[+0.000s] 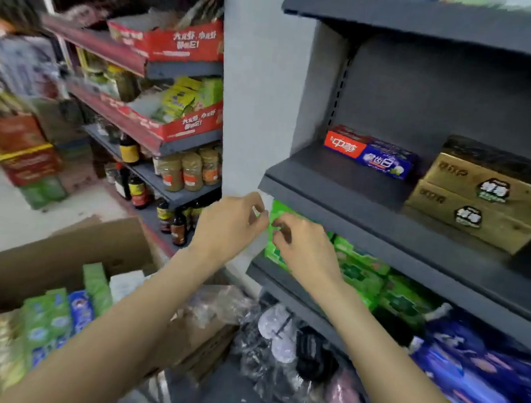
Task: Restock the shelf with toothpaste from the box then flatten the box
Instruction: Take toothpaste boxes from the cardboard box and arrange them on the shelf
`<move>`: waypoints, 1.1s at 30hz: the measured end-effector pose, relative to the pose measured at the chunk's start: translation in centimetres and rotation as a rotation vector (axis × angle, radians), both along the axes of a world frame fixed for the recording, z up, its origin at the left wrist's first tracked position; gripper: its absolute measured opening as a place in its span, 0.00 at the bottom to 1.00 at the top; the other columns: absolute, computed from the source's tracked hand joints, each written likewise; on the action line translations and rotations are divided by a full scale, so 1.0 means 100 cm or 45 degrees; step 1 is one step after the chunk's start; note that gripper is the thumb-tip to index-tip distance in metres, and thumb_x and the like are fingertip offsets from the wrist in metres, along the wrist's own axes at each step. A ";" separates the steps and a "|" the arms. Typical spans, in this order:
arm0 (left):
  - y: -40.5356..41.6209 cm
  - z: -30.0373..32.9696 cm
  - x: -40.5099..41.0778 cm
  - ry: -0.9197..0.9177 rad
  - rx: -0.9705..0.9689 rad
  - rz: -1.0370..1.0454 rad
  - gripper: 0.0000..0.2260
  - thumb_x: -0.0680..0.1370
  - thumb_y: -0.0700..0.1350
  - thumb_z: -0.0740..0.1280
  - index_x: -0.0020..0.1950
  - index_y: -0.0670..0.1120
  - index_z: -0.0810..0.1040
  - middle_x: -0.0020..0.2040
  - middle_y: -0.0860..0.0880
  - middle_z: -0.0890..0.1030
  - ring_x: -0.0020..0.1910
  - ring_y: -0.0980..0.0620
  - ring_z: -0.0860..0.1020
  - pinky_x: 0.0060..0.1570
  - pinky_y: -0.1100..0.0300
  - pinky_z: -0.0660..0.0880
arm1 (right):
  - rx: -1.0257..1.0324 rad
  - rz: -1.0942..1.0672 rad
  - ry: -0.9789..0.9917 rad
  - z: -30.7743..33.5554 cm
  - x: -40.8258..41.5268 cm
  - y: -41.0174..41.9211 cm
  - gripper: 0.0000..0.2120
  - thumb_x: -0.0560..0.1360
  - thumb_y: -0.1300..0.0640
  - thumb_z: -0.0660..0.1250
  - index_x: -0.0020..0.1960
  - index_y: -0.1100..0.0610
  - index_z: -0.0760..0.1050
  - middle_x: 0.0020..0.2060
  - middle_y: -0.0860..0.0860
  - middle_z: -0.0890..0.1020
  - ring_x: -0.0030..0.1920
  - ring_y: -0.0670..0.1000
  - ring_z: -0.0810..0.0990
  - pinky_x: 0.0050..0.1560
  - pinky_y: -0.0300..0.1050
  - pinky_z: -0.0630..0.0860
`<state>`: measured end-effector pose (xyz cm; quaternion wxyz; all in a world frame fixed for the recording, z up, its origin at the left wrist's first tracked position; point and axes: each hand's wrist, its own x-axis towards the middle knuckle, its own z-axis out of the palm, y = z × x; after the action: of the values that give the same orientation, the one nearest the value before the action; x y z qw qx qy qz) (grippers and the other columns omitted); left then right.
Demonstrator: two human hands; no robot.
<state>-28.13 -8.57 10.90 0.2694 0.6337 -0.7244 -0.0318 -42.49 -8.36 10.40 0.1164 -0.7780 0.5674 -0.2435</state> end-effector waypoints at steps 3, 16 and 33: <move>0.030 -0.029 0.092 -0.089 0.200 0.115 0.10 0.79 0.52 0.60 0.51 0.49 0.76 0.42 0.50 0.82 0.44 0.47 0.79 0.36 0.57 0.72 | 0.137 0.078 -0.031 -0.032 0.087 0.026 0.13 0.78 0.55 0.60 0.62 0.52 0.73 0.47 0.52 0.83 0.49 0.55 0.80 0.42 0.47 0.75; 0.146 -0.118 0.356 -0.391 0.667 0.492 0.18 0.77 0.50 0.63 0.64 0.43 0.70 0.62 0.42 0.73 0.64 0.42 0.70 0.60 0.48 0.68 | 0.786 0.231 -0.020 -0.147 0.336 0.114 0.20 0.78 0.57 0.63 0.68 0.60 0.68 0.65 0.58 0.74 0.59 0.56 0.76 0.54 0.44 0.72; 0.192 -0.149 0.426 0.522 0.592 0.795 0.30 0.76 0.46 0.68 0.71 0.39 0.57 0.61 0.37 0.75 0.56 0.40 0.77 0.49 0.50 0.77 | 0.864 0.291 0.276 -0.168 0.439 0.161 0.24 0.73 0.39 0.65 0.55 0.58 0.71 0.66 0.59 0.61 0.66 0.60 0.60 0.65 0.56 0.66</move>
<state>14.47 10.66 -3.98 0.2544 0.8466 -0.4034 -0.2360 1.39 7.77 -6.41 0.3331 -0.7748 0.5344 0.0568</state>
